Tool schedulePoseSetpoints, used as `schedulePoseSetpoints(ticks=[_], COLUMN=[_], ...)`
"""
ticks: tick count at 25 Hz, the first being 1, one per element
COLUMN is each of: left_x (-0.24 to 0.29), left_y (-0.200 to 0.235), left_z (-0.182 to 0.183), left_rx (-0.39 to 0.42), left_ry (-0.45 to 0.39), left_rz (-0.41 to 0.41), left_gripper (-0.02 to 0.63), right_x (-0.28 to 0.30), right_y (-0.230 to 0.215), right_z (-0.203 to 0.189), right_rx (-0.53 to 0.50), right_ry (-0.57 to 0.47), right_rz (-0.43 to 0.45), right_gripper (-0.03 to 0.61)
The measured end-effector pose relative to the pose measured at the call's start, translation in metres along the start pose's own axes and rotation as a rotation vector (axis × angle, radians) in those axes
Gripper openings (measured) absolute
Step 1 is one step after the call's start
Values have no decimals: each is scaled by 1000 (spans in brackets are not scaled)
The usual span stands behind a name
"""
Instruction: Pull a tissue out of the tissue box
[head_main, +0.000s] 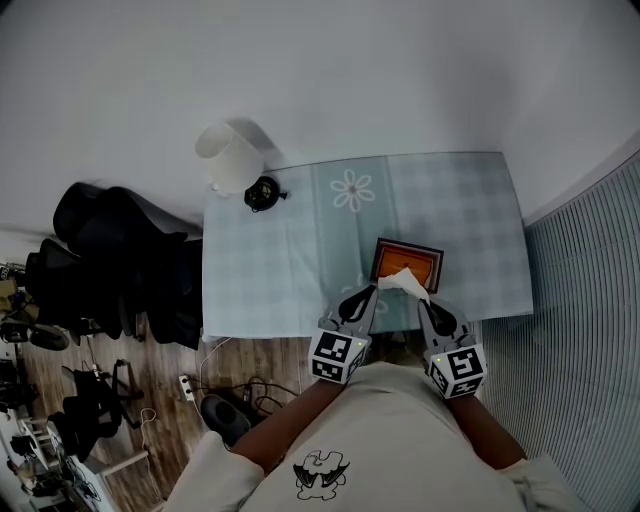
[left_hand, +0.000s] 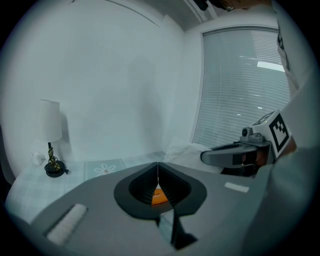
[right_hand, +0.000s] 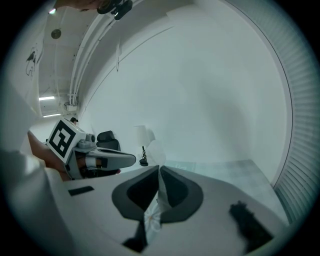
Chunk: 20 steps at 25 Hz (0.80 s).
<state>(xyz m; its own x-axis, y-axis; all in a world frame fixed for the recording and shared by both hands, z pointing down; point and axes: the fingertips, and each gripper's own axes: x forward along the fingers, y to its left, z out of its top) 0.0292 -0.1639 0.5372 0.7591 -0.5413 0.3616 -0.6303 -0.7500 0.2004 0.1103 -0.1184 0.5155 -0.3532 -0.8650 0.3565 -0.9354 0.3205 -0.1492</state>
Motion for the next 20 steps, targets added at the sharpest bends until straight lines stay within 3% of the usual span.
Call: schedulePoseSetpoints(ticks=[20], left_x=[3], left_y=[2], left_z=[-7], left_rx=[-29], left_ry=[19], left_rz=[-1], left_gripper=[8], right_x=[7], right_y=[-5], right_z=[-7], right_rx=[18], right_ry=[33], right_rz=[-15], right_gripper=[14])
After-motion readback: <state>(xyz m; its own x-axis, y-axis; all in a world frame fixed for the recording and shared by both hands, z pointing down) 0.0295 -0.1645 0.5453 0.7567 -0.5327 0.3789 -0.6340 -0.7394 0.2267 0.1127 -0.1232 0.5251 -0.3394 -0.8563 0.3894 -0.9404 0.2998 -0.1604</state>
